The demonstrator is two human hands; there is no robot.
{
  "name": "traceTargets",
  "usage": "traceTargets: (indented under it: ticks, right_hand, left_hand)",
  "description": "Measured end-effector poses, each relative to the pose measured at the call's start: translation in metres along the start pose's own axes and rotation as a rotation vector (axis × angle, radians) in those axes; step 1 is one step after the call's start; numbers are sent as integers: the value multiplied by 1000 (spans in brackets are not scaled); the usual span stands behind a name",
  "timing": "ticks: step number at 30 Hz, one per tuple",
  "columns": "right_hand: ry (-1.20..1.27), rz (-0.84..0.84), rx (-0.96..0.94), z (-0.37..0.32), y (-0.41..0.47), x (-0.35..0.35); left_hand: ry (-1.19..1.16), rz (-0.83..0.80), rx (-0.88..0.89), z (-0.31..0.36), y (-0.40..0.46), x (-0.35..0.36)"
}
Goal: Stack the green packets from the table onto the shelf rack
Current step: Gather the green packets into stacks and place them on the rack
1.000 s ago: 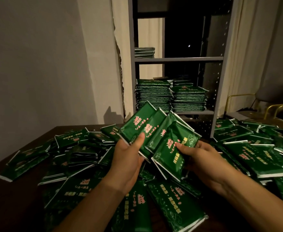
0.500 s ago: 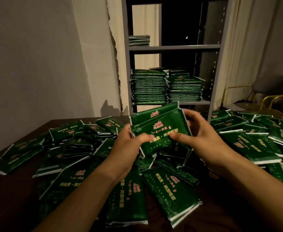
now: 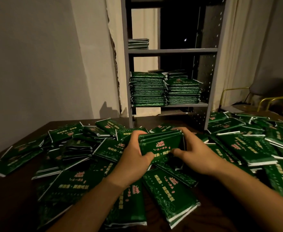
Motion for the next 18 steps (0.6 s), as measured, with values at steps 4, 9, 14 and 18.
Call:
traceTargets:
  ticks: [4,9,14,18]
  right_hand:
    - [34,-20,5,1,-2,-1]
    - [445,109,51,1,2,-22]
    - [714,160,109,-15,1,-38]
    - [505,255,128,-27,-1,-62]
  left_hand:
    - [20,-2,-26,-2,1,-3]
    - [-194,70,-110,3,5,-10]
    - [-601,-9,-172,25,14,-2]
    - [-578,63,-222,41,26,-3]
Point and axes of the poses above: each hand's wrist, its own y-axis towards the middle knuckle, its own x-axis out of the palm, z = x × y, the point moved 8 cm from there along y, towards the middle knuckle, and after that the axes turned 1 degree about -x, right-handed, at the moved point
